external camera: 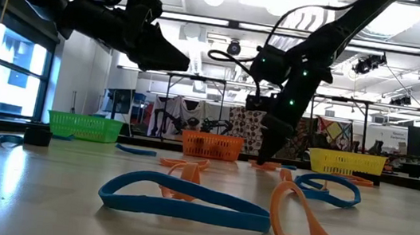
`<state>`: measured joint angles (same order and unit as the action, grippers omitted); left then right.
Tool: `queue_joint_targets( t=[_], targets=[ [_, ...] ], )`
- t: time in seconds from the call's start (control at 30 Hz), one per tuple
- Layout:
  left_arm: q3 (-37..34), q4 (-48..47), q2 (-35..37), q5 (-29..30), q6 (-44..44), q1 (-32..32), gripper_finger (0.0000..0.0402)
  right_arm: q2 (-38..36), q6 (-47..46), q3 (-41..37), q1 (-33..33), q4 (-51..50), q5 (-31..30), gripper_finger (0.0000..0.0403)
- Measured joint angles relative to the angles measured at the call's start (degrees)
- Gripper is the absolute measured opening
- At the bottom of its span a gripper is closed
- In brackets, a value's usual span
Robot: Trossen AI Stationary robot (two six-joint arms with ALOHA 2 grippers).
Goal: Sort rubber bands into baskets
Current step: Put the orange rubber band into the green bin
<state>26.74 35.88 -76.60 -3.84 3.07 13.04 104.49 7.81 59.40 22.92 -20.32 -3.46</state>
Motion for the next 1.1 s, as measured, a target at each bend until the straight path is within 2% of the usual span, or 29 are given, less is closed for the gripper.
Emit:
queue_joint_targets(
  t=[0.17,0.63,0.87,1.1],
  targets=[
    [0.0,0.0,0.0,0.0,-0.1,0.0,0.0172,0.0,0.1,0.0,0.3,0.0,0.0,0.0007],
    [0.0,-0.4,0.0,0.0,0.0,-0.9,0.0172,0.0,-0.1,3.3,-0.3,-3.2,0.0,0.0001],
    [0.0,-4.3,0.0,0.0,0.0,-0.9,0.0172,0.0,-0.3,5.6,-4.1,-4.0,1.1,0.0000],
    [0.0,-8.9,0.0,0.6,4.4,-2.7,0.0172,0.0,-1.8,5.8,-9.0,5.1,8.4,0.0000]
  ],
)
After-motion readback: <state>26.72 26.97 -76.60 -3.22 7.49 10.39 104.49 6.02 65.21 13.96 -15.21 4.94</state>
